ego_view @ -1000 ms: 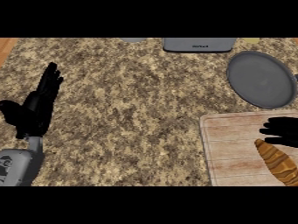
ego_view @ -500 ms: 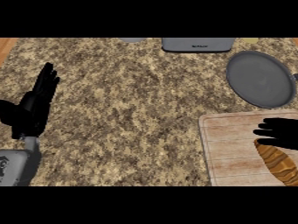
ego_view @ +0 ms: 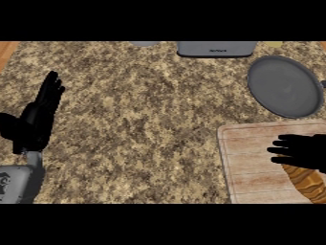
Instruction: Pick the croissant from the cutting board and place it in the pan
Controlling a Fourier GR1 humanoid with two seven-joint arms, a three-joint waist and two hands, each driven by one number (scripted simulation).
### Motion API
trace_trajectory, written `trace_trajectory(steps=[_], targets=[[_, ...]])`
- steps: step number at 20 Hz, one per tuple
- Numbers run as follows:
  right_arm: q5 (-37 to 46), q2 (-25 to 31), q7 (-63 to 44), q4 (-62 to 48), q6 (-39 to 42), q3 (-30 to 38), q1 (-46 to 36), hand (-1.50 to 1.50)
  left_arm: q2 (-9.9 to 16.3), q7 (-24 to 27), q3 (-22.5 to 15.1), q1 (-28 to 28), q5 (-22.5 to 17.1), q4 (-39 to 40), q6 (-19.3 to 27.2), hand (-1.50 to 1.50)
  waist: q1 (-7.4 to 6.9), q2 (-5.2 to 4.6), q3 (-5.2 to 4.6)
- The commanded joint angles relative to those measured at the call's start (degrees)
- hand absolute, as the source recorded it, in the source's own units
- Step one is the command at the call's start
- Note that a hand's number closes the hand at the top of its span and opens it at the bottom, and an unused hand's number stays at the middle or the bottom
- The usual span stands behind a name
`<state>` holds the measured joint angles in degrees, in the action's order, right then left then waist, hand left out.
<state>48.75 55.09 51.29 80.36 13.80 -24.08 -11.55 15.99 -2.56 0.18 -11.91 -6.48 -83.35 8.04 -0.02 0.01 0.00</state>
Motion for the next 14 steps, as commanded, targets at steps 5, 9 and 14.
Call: trace_trajectory(steps=[5,9,14], targets=[[8.49,-5.88,0.33,-3.43,1.92,-0.47,-0.22,-1.50,-0.03,0.51,2.08,1.50,0.10,-0.13,-2.59,0.00,-0.16,0.01,-0.01],[10.72,-7.07,-0.36,-2.03,3.91,-1.66,1.20,-1.50,-2.40,-0.72,0.41,0.68,2.39,-1.08,-0.42,0.00,-0.01,0.05,-0.02],[11.74,-6.82,7.18,-3.23,-1.78,-2.62,0.03,1.50,-2.51,-5.03,-0.02,1.00,2.84,-5.80,0.41,0.00,-0.27,0.10,0.01]])
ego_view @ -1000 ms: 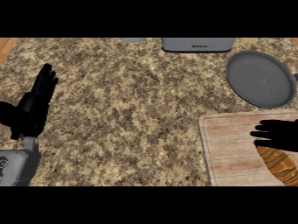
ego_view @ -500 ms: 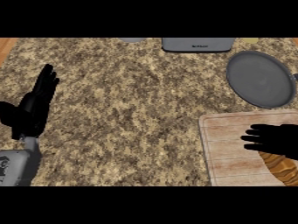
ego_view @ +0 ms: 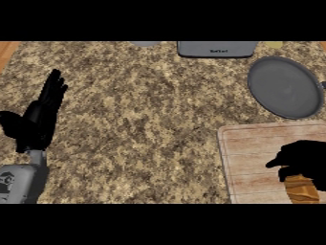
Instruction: Pick the croissant from the cutting board and place it in the pan
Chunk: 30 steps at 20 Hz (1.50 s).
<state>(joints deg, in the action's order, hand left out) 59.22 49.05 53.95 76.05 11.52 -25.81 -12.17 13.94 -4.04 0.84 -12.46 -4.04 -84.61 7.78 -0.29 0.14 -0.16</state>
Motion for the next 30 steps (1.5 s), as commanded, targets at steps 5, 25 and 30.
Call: trace_trajectory(steps=[5,25,30], targets=[[2.79,-1.25,7.23,-3.32,-2.61,0.80,1.30,1.50,-1.90,-2.00,-0.83,2.23,1.85,-4.36,1.18,0.00,-0.03,-0.10,0.18],[-4.48,-32.71,-51.07,44.95,1.41,9.43,21.20,1.50,0.66,3.13,3.73,2.22,-0.65,2.61,-2.40,0.00,2.11,0.17,0.07],[-10.46,-35.27,-57.65,48.27,5.54,18.32,14.84,1.50,-0.57,-1.00,1.91,0.10,0.70,-0.58,-1.05,0.00,0.57,-0.09,0.15]])
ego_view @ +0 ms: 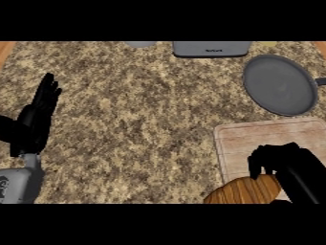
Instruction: Pick the croissant from the cutting board and place it in the pan
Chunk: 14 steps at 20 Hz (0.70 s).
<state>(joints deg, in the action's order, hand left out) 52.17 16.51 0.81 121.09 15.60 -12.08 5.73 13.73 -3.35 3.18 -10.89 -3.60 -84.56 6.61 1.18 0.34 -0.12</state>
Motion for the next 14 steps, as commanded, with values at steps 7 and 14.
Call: trace_trajectory(steps=[7,14], targets=[[-21.07,-6.06,-7.10,-7.18,4.29,20.06,-14.89,1.50,-2.59,-0.21,-1.84,-1.90,1.09,0.49,0.38,0.00,-1.51,-0.54,0.16],[-16.73,2.74,3.08,-33.65,-2.17,27.30,-28.03,1.50,-3.16,-1.85,-2.69,-2.67,3.01,-1.07,1.51,0.00,-2.11,-0.57,0.17]])
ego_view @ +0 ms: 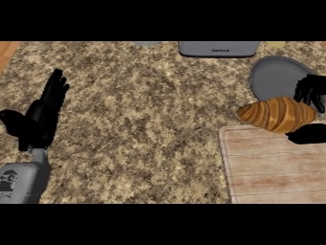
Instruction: Pick the croissant from the cutting board and place it in the pan
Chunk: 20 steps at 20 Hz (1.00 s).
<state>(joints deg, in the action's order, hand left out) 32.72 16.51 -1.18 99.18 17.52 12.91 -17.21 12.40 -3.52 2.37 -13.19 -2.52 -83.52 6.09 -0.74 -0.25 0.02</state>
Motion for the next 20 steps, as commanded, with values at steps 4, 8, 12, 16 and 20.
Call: trace_trajectory(steps=[4,8,12,16,20], targets=[[3.55,8.89,13.75,-30.44,-7.97,6.55,-13.72,1.50,-0.34,-0.62,-0.18,0.96,-0.45,-1.76,-0.87,0.00,-1.43,-0.38,0.08],[11.61,10.17,18.43,-42.85,-19.86,5.81,-18.10,1.50,-0.37,-0.39,-0.26,-2.59,-0.72,0.99,-1.84,0.00,-2.58,-1.17,0.15],[12.60,12.11,25.06,-57.04,-25.53,7.44,-22.90,1.50,-0.59,2.16,-0.09,-3.41,-0.22,3.79,-2.24,0.00,-2.64,-1.43,0.17],[12.47,14.02,27.69,-68.17,-27.99,9.57,-28.36,1.50,-0.86,-1.43,-1.23,-4.00,1.12,0.52,-0.61,0.00,-3.67,-1.37,0.26],[7.04,13.31,30.12,-73.73,-23.95,13.85,-29.97,1.50,-1.27,-0.48,-0.60,-4.84,-0.16,2.00,-1.49,0.00,-4.12,-2.06,0.41]])
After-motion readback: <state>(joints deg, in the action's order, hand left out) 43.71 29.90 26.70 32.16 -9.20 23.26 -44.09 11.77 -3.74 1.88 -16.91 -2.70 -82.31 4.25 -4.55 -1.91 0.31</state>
